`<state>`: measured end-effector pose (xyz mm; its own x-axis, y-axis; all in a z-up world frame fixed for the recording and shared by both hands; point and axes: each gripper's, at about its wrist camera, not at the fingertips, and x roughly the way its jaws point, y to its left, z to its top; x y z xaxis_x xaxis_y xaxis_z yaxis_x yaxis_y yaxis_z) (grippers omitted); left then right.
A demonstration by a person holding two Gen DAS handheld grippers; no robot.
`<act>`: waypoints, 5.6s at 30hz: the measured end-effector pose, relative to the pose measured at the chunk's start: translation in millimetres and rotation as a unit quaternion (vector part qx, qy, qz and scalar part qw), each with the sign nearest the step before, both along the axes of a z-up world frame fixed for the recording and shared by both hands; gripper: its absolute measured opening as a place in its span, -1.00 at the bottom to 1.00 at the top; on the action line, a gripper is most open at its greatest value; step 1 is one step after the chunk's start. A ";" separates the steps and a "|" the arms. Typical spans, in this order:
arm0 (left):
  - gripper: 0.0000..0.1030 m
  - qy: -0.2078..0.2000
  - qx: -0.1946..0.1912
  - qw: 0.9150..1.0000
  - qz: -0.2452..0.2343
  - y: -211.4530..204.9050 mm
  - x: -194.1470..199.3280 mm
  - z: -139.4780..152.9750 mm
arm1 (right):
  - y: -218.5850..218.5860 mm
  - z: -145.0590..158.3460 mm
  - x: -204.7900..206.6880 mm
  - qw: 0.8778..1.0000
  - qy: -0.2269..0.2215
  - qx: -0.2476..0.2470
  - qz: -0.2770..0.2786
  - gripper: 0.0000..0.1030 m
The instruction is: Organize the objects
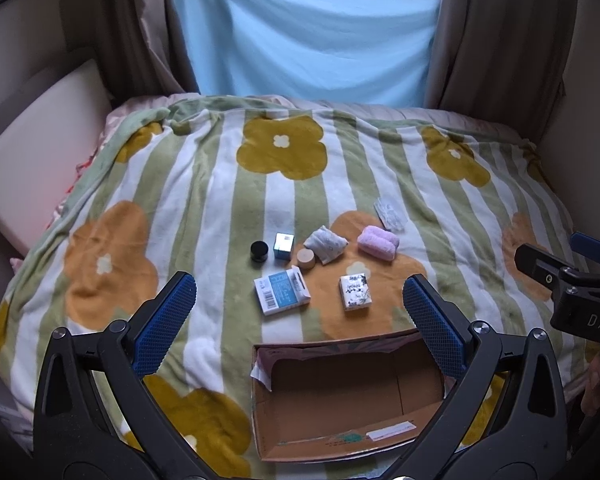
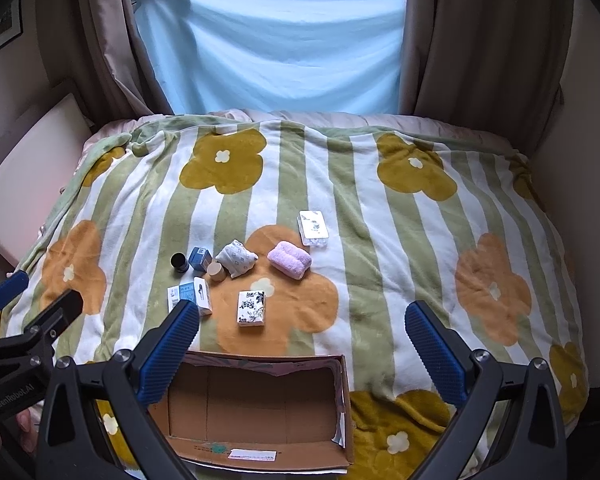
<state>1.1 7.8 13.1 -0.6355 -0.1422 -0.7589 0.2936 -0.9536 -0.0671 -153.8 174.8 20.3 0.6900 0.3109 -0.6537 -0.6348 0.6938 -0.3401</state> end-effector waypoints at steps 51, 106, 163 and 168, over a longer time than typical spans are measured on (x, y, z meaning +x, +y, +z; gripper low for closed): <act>1.00 -0.020 0.016 0.989 0.144 -0.2 8.9 -6.1 | 9.4 5.4 2.5 0.997 0.019 0.026 -0.068 0.99; 0.99 -0.242 0.291 0.693 0.614 -192.8 -61.1 -331.2 | 59.5 -208.4 257.4 0.972 0.213 -0.024 -0.099 0.99; 0.67 -0.149 0.198 0.834 0.492 -107.8 -59.8 -150.4 | 79.5 -86.3 147.9 0.965 0.175 -0.011 -0.195 -0.12; 0.67 -0.150 0.185 0.847 0.476 -72.4 -61.3 -135.3 | 75.4 -78.8 111.2 0.961 0.188 -0.001 -0.201 -0.12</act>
